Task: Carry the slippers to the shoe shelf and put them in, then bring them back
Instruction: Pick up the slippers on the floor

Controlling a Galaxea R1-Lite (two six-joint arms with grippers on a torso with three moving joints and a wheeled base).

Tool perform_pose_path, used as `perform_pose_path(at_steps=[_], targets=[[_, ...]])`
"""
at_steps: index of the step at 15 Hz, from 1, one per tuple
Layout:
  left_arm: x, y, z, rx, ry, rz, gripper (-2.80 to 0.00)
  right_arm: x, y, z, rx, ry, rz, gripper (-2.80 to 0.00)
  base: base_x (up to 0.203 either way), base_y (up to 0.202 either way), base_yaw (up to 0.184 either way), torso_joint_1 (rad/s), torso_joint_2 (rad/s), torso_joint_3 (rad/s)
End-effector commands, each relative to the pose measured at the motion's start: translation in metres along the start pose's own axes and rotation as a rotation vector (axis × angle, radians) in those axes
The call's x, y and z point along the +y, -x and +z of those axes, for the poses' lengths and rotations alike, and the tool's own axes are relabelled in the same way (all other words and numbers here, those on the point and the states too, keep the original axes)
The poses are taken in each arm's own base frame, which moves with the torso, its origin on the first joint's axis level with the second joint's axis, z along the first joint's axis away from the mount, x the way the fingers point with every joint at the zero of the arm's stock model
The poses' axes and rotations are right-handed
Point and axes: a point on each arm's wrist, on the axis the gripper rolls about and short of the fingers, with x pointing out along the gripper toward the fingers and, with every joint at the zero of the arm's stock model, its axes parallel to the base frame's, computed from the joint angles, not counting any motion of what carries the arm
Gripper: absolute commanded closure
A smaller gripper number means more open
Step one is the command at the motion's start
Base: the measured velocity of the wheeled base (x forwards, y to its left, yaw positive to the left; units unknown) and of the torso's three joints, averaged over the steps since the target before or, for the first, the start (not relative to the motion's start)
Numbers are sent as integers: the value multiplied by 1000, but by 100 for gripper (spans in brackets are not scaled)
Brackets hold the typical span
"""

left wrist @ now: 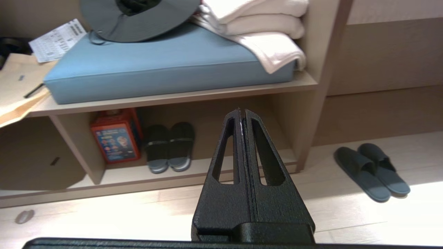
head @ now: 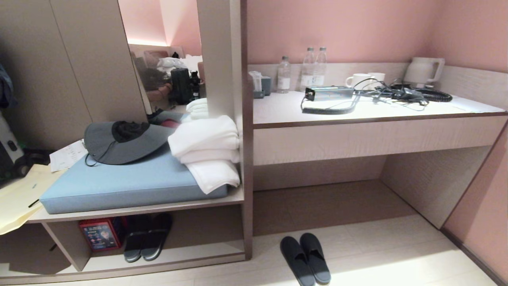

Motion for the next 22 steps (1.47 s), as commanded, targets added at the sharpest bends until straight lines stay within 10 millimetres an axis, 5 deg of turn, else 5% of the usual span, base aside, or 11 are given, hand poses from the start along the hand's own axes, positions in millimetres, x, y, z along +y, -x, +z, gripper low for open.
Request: perform_pose_path(at_steps=[1, 12, 22], targets=[[0, 0, 0, 0, 0, 0, 0, 0, 0, 0, 1, 0, 0, 0, 0, -196, 3, 5, 4, 5], [0, 0, 0, 0, 0, 0, 0, 0, 0, 0, 3, -1, -3, 0, 0, -189, 2, 1, 4, 3], [0, 0, 0, 0, 0, 0, 0, 0, 0, 0, 0, 6, 0, 0, -1, -8, 50, 2, 1, 2]])
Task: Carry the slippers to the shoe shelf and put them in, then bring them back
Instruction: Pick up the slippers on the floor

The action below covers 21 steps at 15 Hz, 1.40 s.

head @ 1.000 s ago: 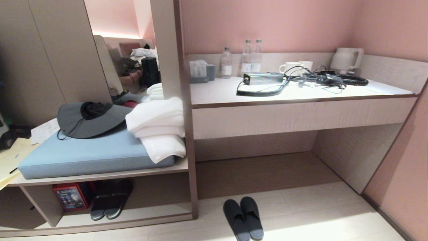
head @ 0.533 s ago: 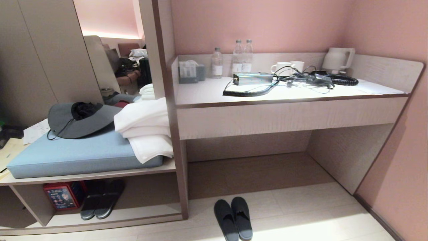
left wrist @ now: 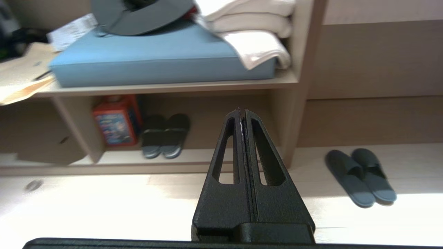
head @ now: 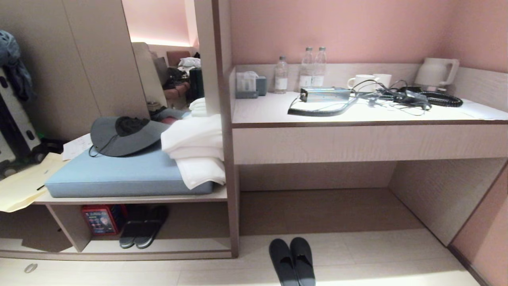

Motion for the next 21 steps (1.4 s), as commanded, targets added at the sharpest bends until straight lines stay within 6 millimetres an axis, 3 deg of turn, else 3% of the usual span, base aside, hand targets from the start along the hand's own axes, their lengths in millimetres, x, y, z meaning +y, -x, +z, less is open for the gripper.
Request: perform_pose_path(at_steps=[1, 13, 21], targets=[[0, 0, 0, 0, 0, 0, 0, 0, 0, 0, 0, -1, -1, 0, 5, -8, 97, 3, 2, 2], [0, 0, 0, 0, -2, 0, 0, 0, 0, 0, 0, -1, 1, 0, 0, -1, 5, 1, 1, -6], [0, 0, 0, 3, 0, 1, 0, 0, 0, 0, 0, -2, -2, 0, 0, 0, 0, 2, 3, -182]])
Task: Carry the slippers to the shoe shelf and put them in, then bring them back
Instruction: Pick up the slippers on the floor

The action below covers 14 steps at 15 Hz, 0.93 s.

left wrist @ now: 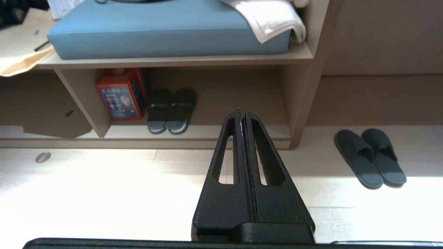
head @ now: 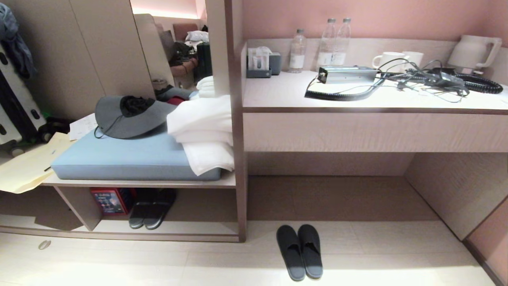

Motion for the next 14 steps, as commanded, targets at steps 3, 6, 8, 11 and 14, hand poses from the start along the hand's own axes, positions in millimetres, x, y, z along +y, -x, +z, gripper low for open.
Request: perform_pose_path(at_steps=[3, 6, 8, 11, 14], targets=[[0, 0, 0, -3, -1, 0, 0, 0, 0, 0, 2, 8, 4, 0, 0, 0, 0, 5, 1, -195], [0, 0, 0, -2, 0, 0, 0, 0, 0, 0, 0, 8, 4, 0, 0, 0, 0, 2, 4, -197], [0, 0, 0, -2, 1, 0, 0, 0, 0, 0, 2, 8, 4, 0, 0, 0, 0, 2, 2, -193], [0, 0, 0, -2, 1, 0, 0, 0, 0, -1, 3, 8, 4, 0, 0, 0, 0, 2, 5, -191], [0, 0, 0, -3, 3, 0, 0, 0, 0, 0, 2, 10, 2, 0, 0, 0, 0, 2, 1, -199]])
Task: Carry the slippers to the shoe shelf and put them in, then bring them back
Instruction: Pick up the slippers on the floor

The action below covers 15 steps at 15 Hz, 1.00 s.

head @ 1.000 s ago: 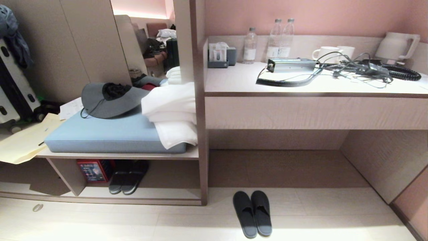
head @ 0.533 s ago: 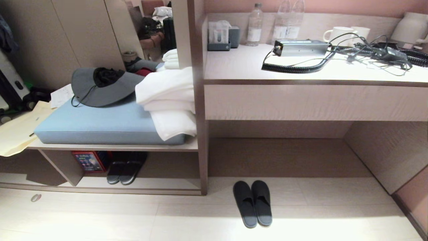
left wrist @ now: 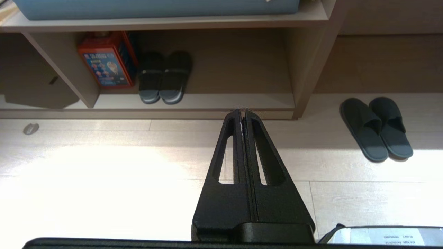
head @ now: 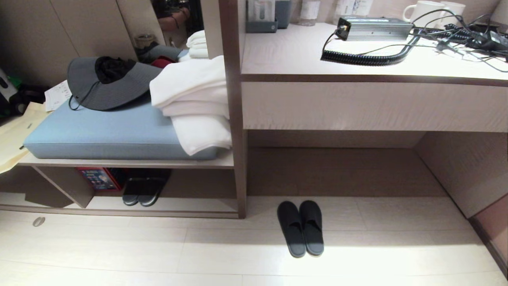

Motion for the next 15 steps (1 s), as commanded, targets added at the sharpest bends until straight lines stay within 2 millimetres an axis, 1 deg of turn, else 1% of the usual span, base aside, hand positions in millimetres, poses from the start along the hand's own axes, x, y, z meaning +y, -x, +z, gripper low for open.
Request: perform_pose_path(at_steps=[1, 15], targets=[[0, 0, 0, 0, 2, 0, 0, 0, 0, 0, -1, 0, -1, 0, 0, 0, 0, 2, 2, -196], [0, 0, 0, 0, 1, 0, 0, 0, 0, 0, -1, 0, -1, 0, 0, 0, 0, 1, 3, -194]])
